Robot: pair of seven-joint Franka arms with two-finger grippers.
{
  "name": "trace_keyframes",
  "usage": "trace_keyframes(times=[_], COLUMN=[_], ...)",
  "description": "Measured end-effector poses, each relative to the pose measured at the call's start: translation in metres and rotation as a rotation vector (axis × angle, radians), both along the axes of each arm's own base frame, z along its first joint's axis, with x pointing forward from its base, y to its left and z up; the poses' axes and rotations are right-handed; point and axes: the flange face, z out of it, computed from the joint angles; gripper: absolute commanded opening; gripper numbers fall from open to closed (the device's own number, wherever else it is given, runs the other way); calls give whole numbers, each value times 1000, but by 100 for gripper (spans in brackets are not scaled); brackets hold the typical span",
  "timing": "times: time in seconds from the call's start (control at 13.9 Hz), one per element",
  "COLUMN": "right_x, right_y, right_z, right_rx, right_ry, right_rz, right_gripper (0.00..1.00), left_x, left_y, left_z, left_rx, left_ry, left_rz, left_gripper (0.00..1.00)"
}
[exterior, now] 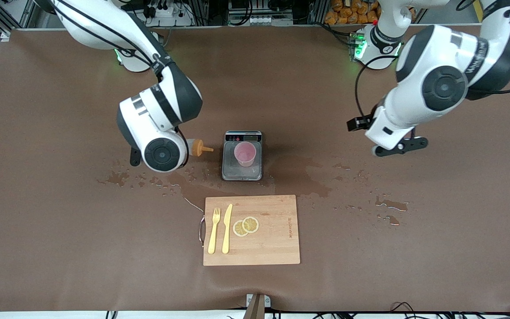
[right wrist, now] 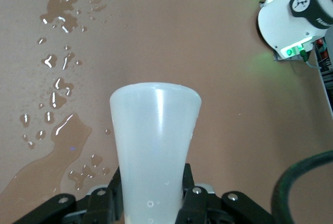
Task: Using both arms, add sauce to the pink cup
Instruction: 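Open the left gripper off the cup while the right gripper brings the bottle over, then tilt the bottle over the pink cup with the right gripper while the left gripper withdraws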
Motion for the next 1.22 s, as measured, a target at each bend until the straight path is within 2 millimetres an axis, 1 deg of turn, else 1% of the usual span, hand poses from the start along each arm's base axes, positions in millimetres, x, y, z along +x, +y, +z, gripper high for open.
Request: trace_keyframes(times=[0.14, 0.22, 0.29, 0.36, 0.58, 0.72, 0.79, 0.94, 1.22], right_x=[-11, -17, -22, -25, -32, -33, -33, -31, -29], right_y=[14, 21, 27, 31, 40, 49, 52, 56, 56], right_z=[-3, -5, -7, -8, -14, -23, -26, -29, -31], right_rx=[-62, -92, -114, -129, -175, -199, -204, -206, -208], right_ry=[-10, -12, -11, -8, 8, 9, 7, 4, 5], right_rz=[-9, -3, 3, 5, -3, -17, -19, -22, -24], right_gripper=[44, 44, 44, 43, 42, 40, 36, 35, 33], left_x=[10, 14, 15, 14, 3, -7, -11, -18, -24], left_y=[33, 45, 53, 56, 49, 50, 54, 67, 93], left_z=[3, 6, 12, 18, 39, 59, 70, 88, 105], left_rx=[-12, -17, -23, -27, -27, -25, -24, -29, -44], left_ry=[-10, -18, -27, -38, -60, -80, -91, -109, -117], left_rz=[-41, -54, -62, -69, -87, -95, -97, -113, -162], left_gripper=[100, 100, 100, 100, 100, 100, 100, 100, 100])
